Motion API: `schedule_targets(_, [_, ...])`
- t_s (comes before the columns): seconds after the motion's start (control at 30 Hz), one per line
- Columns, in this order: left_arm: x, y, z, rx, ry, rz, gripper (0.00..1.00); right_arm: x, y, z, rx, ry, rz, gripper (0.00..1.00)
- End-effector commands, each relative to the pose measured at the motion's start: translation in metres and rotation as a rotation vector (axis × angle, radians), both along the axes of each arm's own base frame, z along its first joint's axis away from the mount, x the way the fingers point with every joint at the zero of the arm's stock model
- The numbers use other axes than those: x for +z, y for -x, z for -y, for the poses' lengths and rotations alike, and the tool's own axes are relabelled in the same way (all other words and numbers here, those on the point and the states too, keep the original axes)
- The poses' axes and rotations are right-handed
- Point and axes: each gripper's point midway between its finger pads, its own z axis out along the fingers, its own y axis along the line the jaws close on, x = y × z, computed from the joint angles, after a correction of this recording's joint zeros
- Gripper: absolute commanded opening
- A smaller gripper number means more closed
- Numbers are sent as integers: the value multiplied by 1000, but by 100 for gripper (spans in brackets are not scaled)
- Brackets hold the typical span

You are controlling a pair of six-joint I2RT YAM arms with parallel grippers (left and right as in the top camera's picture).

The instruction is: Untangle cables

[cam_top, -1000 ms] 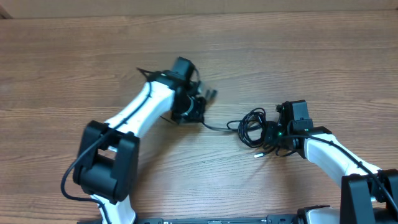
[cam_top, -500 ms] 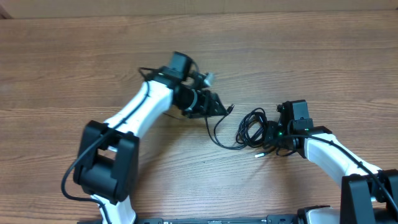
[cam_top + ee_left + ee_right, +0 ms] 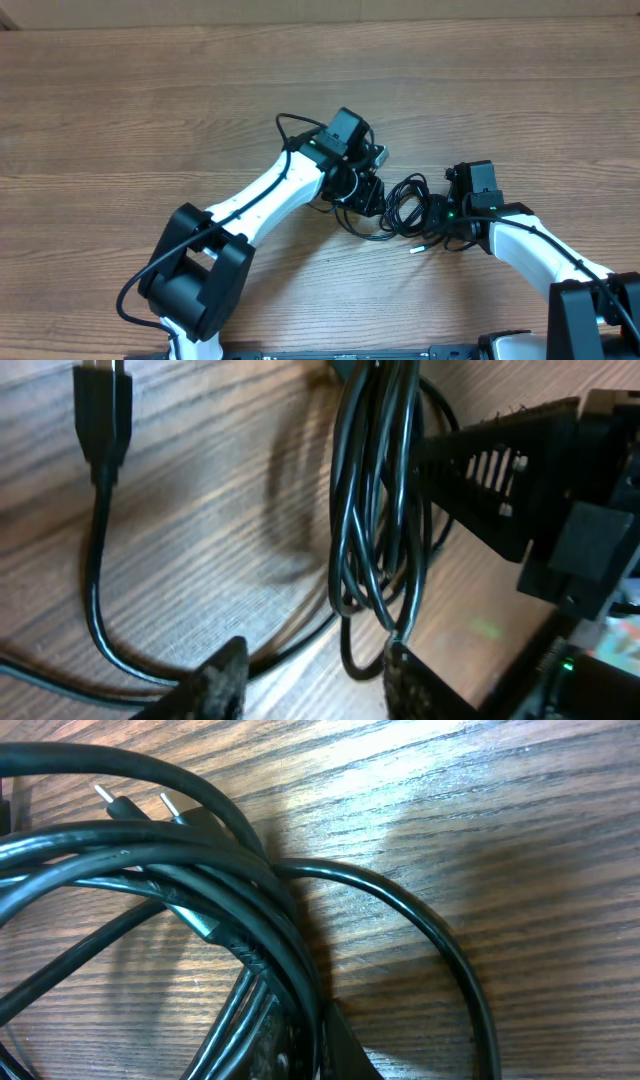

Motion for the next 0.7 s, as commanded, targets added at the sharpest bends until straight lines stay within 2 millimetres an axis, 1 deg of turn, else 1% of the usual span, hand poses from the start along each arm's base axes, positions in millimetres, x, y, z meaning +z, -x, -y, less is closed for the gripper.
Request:
schedule_targets(0.0, [5,-10,3,16,-30,74,42,-11,8,18,-43,84,-37,4])
schedule_targets(0.23, [11,-9,20,5,17,98,44,-11,9,18,-43,84,-41,4])
schedule_targets(0.5, [12,-7,25,5,26,97,43,-11,9,18,-43,84,-41,4])
schedule_targets(0.67, [18,-2,33,-17,80,75,41,-11,9,18,-43,84,-41,4])
